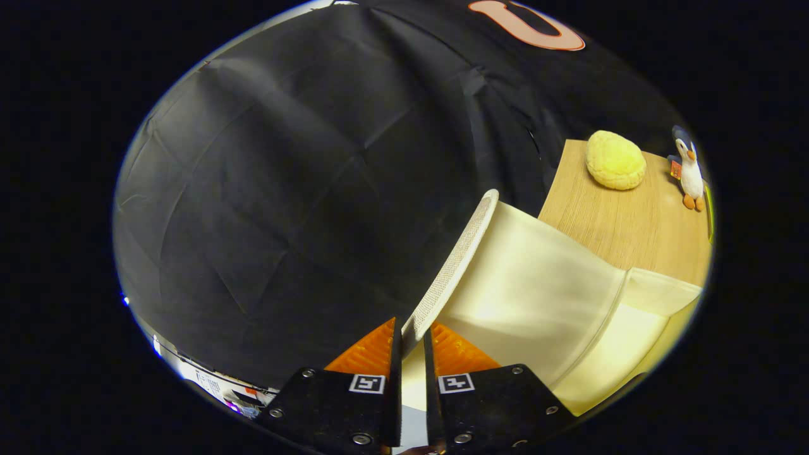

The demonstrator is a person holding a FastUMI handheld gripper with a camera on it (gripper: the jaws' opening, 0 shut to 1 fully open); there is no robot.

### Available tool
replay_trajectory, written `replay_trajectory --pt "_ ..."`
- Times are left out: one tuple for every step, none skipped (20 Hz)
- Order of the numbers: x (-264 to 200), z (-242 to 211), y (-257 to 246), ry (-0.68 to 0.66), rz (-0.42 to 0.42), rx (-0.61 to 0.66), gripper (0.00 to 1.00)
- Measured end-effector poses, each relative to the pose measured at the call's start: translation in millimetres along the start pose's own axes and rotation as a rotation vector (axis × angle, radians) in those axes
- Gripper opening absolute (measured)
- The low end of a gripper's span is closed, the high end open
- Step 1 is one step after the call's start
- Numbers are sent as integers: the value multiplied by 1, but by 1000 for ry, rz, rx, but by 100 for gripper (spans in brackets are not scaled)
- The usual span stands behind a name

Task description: Open the storage box then place both shoes into the box .Put the left shoe in first, then the right shoe, with the right side of both shoes facing outward in a uniform manner.

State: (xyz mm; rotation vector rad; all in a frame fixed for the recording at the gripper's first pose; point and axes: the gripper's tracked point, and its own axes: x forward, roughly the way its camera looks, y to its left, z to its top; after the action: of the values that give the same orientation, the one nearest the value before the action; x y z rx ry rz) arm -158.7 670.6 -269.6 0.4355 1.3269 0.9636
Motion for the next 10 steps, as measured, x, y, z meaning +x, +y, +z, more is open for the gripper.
replay_trajectory --pt "10 -3 -2 18 -14 7 16" --pt "18 -4 -3 30 -28 13 16" --pt "24 -3 -5 36 -42 20 16" --pt "29 -3 -6 36 -54 31 16" --pt "36 -7 -10 40 -65 45 16" --pt "40 -10 -12 48 -63 54 16" --pt "40 -11 -11 42 -53 51 17" --pt "38 -11 -9 30 -39 36 17" --pt "31 -11 -5 20 -19 16 20" --pt "21 -12 1 17 -3 -10 26"
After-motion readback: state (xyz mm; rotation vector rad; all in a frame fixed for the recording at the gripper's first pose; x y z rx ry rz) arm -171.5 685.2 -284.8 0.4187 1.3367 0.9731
